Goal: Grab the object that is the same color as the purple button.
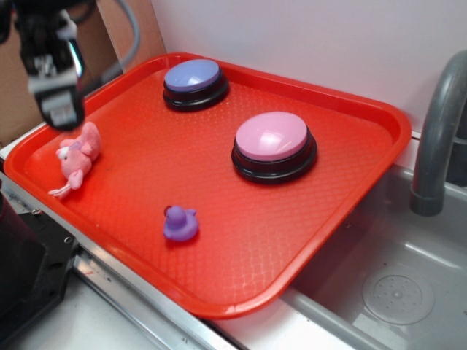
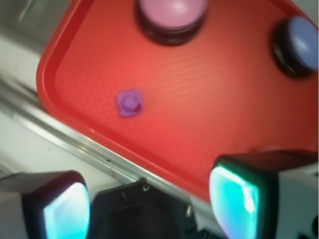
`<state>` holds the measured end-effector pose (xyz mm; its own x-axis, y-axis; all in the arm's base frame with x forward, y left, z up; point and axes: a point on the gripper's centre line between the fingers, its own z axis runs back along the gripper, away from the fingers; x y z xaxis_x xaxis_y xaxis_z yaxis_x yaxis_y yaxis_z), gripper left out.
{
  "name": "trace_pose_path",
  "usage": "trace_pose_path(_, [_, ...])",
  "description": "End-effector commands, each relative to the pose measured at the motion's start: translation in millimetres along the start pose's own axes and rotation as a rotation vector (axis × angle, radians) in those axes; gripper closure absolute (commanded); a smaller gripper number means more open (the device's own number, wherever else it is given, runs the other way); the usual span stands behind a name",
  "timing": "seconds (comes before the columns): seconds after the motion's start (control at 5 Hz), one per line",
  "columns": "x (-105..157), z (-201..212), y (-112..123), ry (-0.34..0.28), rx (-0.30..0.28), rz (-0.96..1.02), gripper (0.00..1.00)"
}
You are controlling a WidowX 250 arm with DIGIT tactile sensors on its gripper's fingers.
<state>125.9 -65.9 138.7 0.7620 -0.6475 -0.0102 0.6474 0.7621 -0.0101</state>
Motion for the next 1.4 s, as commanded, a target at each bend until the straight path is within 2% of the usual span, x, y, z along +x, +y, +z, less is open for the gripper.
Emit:
trace_pose_path(0.0, [9.6, -45.7, -2.8, -0.022, 0.026, -0.273, 0.0])
trace_pose_path(0.2, [22.1, -57.5, -0.1, -0.053, 0.001, -0.259, 0.0])
trace_pose_path(0.4, [31.9, -72.5, 0.4, -0.034, -0.021, -0.258, 0.0])
trace_pose_path(0.8, [33.0, -111.0, 1.1, 0.053, -0.028, -0.239, 0.0])
trace_pose_path(1.2, [40.2, -127.1, -6.4, 0.063, -0.037, -0.22, 0.0])
